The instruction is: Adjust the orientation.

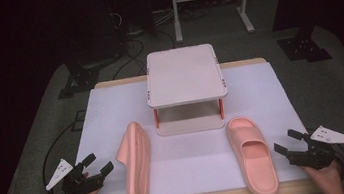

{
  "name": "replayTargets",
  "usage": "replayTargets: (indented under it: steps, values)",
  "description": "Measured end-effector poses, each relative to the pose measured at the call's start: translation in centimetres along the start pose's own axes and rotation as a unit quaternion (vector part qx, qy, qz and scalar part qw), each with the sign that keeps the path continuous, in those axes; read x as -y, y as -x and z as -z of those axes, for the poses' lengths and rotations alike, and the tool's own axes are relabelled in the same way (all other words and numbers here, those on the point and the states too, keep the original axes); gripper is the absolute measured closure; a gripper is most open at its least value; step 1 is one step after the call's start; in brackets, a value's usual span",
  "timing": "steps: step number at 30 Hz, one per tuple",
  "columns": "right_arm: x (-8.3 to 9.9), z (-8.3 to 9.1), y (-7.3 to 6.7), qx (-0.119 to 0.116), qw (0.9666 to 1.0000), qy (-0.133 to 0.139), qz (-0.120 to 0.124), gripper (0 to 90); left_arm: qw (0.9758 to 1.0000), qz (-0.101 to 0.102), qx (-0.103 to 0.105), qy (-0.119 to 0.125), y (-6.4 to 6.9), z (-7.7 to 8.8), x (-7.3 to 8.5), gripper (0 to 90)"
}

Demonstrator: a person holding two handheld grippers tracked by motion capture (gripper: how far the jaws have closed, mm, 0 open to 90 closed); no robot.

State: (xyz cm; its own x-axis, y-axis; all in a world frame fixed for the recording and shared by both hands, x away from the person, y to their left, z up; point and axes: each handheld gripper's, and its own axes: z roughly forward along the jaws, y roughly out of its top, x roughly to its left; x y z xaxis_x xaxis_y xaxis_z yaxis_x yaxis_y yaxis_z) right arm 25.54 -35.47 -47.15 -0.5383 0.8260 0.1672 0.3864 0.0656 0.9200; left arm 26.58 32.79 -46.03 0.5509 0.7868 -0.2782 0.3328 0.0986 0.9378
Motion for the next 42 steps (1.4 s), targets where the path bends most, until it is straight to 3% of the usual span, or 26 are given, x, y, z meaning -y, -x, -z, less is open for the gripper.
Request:
replayTargets:
  steps: [9, 19, 28, 34, 37, 38, 42]
  values:
    - [-0.1, -0.1, -0.1, 0.003, 1.0000, 0.002, 0.000, 16.3, 0.9999, 0.000, 0.001, -0.012, -0.4, 0.1, 0.4, 3.9]
    - [-0.4, -0.5, -0.6, 0.002, 1.0000, 0.004, 0.008, 16.3, 0.9990, -0.023, -0.009, -0.038, -0.4, 0.3, 0.7, 3.9]
    - [-0.4, -0.7, -0.6, -0.001, 1.0000, 0.002, 0.008, 16.3, 0.9951, -0.061, -0.019, -0.075, 0.3, -0.4, 1.0, 4.1]
    - [-0.4, -0.7, -0.8, -0.001, 1.0000, 0.003, 0.009, 16.3, 0.9934, -0.064, -0.023, -0.092, 0.4, -1.3, 0.9, 5.2]
    - [-0.4, -0.9, -0.9, -0.002, 0.9999, 0.001, 0.011, 16.3, 0.9918, -0.069, -0.025, -0.105, 0.6, -1.9, 0.8, 5.3]
    - [-0.4, -0.9, -1.0, -0.003, 0.9999, 0.000, 0.012, 16.3, 0.9897, -0.072, -0.034, -0.119, 0.8, -2.4, 0.8, 5.9]
    - [-0.5, -1.0, -1.0, -0.005, 0.9999, -0.001, 0.012, 16.3, 0.9882, -0.071, -0.041, -0.130, 1.0, -3.2, 0.7, 6.3]
